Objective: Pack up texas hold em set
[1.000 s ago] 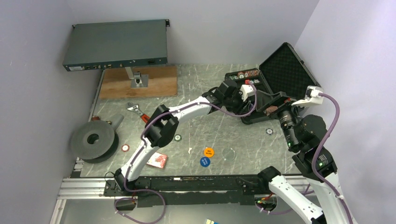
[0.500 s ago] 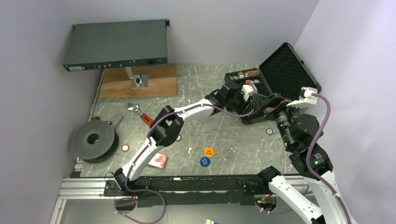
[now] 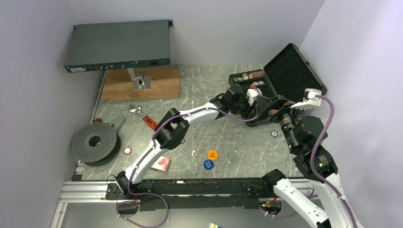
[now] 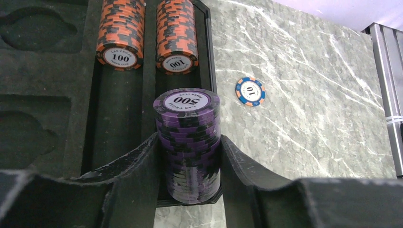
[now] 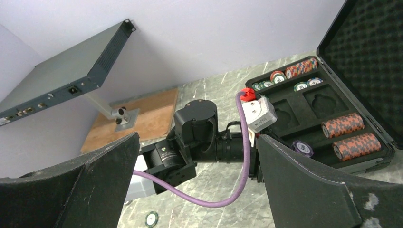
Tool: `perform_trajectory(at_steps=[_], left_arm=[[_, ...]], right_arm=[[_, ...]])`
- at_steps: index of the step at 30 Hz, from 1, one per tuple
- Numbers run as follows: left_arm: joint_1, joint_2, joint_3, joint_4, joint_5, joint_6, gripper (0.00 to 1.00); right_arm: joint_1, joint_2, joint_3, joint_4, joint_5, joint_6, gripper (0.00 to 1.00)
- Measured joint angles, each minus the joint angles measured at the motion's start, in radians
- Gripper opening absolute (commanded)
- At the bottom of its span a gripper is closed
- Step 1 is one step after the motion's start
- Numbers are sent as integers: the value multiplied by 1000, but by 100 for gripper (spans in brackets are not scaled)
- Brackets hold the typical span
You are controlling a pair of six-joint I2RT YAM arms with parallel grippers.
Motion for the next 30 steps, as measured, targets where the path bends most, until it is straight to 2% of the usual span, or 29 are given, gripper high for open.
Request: perform_trajectory(at_steps=[5,17,19,22,25,30], left_arm=[[0,0,0,27,-6,4,73],[-2,-18,-37,98,-6,0,78],[-2,-65,-114,109,-8,-2,78],[-2,-181,-274,131,-18,-4,85],[0,-382,-468,143,-37,-10,85],[-1,-688,-749,275,-106,-22,85]], right_arm=[[0,3,0,0,0,0,98],[0,16,0,0,0,0,98],[0,29,2,-1,3,2,100],[0,64,24,-10,16,9,99],[0,120,79,-28,40,18,96],[0,262,190,-47,66,48,93]])
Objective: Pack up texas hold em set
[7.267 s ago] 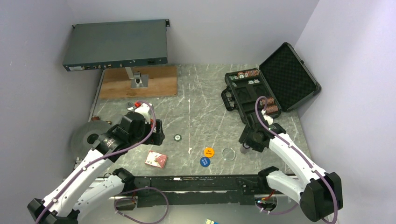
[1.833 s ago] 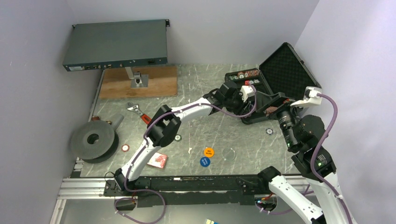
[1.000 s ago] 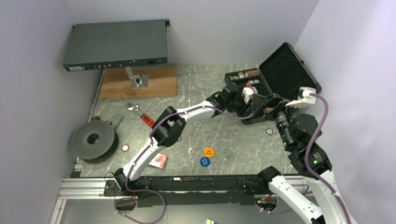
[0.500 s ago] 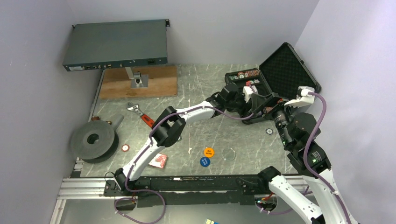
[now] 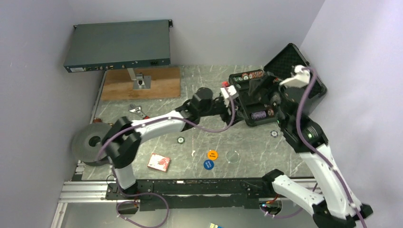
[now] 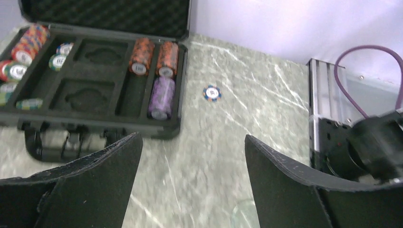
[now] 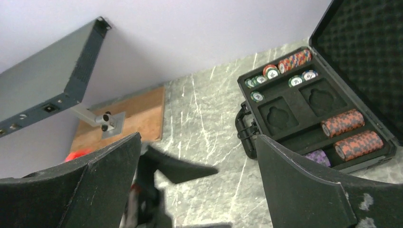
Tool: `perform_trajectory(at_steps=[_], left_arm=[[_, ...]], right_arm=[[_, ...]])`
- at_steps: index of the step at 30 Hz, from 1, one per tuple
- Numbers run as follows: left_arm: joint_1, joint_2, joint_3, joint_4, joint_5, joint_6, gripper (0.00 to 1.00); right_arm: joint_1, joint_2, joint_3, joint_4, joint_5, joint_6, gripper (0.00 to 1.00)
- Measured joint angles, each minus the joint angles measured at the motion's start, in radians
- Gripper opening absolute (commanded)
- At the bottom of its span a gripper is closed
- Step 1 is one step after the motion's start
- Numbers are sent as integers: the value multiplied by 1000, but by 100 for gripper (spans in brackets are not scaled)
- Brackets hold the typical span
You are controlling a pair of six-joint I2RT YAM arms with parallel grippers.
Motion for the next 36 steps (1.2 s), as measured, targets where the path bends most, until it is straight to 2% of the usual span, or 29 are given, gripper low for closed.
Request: perform_trajectory(at_steps=[7,10,15,21,29,30,32,36], left_arm=[[0,-340,-397,-11,-121,-53,83],[0,-511,-535,-130,-192,-74,83],[0,-801,-635,-323,-323,-96,84],[1,-1093,-674,-585,-469,-130,83],[2,-1279,-638,-958,-582,-215,81],[2,-1290,-626,-986,-586,-221,82],[2,-1326,-617,-1026,-603,-232,82],[2,-1395,-626,-1070,-627,-241,82]], right_arm=[[-23,317,117,-32,-20,61,86],[-77,453,118,-31,-79,73,84],[-167,614,140,-26,-154,55,77],[-220,845,263,-24,-187,-24,74],[-226,1051,301,-25,-223,-173,68],[-226,1066,304,-26,-222,-188,67],[-227,1099,316,-27,-222,-216,59],[-235,1160,334,-23,-224,-255,54]])
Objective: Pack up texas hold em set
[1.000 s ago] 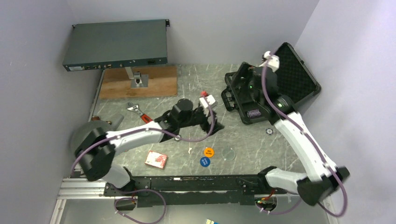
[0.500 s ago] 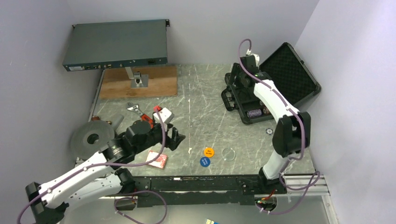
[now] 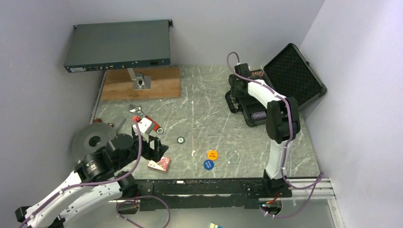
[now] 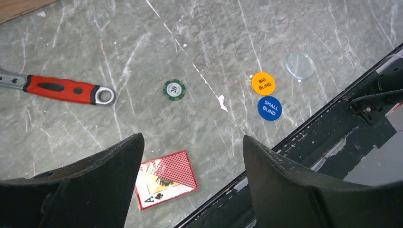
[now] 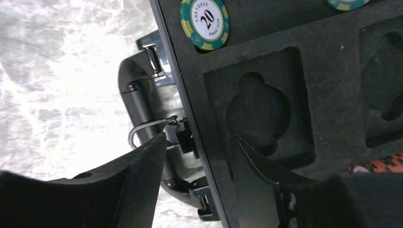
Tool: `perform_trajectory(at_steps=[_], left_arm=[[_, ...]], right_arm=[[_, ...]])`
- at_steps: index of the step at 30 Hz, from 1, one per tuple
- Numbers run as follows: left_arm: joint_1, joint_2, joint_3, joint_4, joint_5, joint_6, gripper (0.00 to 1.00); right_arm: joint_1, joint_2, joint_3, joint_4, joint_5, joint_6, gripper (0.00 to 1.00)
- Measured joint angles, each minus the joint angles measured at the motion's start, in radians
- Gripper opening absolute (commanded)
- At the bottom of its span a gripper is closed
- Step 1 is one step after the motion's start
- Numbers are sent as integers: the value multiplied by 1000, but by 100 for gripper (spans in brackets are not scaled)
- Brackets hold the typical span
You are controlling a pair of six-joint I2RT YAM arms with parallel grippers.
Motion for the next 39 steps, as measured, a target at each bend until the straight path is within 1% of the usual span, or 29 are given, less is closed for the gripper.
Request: perform_trajectory(at_steps=[6,10,13,14,16,17,24,31,39], left_arm=[[0,-23,-1,-10,-14,-1,81],[0,-24,-1,-15,-17,-1,81],[0,-24,-1,-16,-17,0,81],[0,-24,-1,-18,-17,0,81],[0,-28,-1,-19,-16,0,81],[0,-31,-2,-19,-16,0,81],[0,-51,-2,-21,-13,0,81],[0,-68,-2,-22,-9,0,80],[-3,-92,-2,-22,-9,0,80]], right_arm=[[-6,42,0,0,10,-21,51],[-5,42,0,0,9,-24,29],[0,42,0,-1,10,-33,25],[0,42,0,-1,9,-34,22],[0,42,-7,4,9,-32,6],[0,39,-14,12,10,-30,0],[1,-23,-122,92,23,18,0],[10,-128,-259,92,48,117,0],[59,-262,-422,85,108,240,0]])
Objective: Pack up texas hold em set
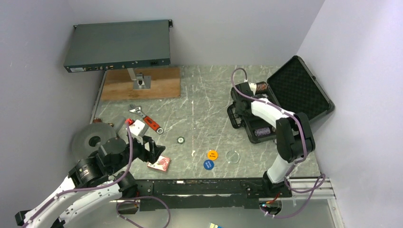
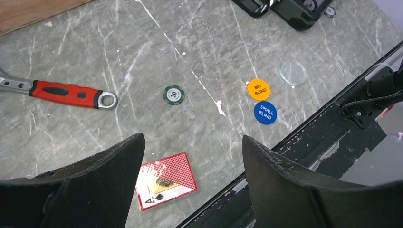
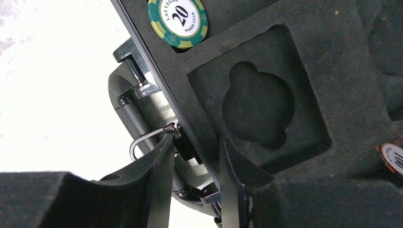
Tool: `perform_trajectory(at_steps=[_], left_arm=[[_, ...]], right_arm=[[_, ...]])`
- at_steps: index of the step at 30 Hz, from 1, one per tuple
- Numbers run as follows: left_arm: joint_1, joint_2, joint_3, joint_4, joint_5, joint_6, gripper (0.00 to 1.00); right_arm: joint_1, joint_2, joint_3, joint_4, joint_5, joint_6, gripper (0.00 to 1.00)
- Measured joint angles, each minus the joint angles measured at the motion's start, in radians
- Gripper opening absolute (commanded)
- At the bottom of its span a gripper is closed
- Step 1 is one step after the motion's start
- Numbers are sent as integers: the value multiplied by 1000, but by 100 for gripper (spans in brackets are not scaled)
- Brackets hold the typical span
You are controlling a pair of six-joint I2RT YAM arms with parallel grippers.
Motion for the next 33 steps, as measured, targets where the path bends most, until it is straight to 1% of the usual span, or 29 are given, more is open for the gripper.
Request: perform_trajectory(at_steps=[4,10,15,16,18,19,20,22,23,26,29,33], left_arm=[[-4,-10,0,0,0,0,80],[-8,-14,-5,0,0,0,81],[-10,-15,-6,0,0,0,81],[-11,-15,-6,0,0,0,81],[-12,-15,-6,0,0,0,81],[-12,-14,-6,0,0,0,81],[-13,-14,-6,0,0,0,81],[-13,-11,-6,0,0,0,81],[-13,-8,-6,0,0,0,81],[-13,6,-6,0,-1,0,81],[-13,25,-6,0,0,0,80],[-13,29,-6,0,0,0,80]], right_arm=[[44,-71,-74,-28,27,57,0],[91,-133,-130,-72,54,132,0],[106,-158,-148,-103,60,155,0],[107,-158,-145,-107,61,155,15],[107,-152,-130,-118,61,150,55],[107,-145,-117,-129,60,143,69],[107,-139,-105,-141,58,139,80],[106,-135,-75,-182,64,135,94],[105,-138,-61,-198,71,136,98],[105,-164,-14,-242,100,125,98],[105,-251,-14,-282,133,143,95],[105,-438,-66,-345,195,250,88]])
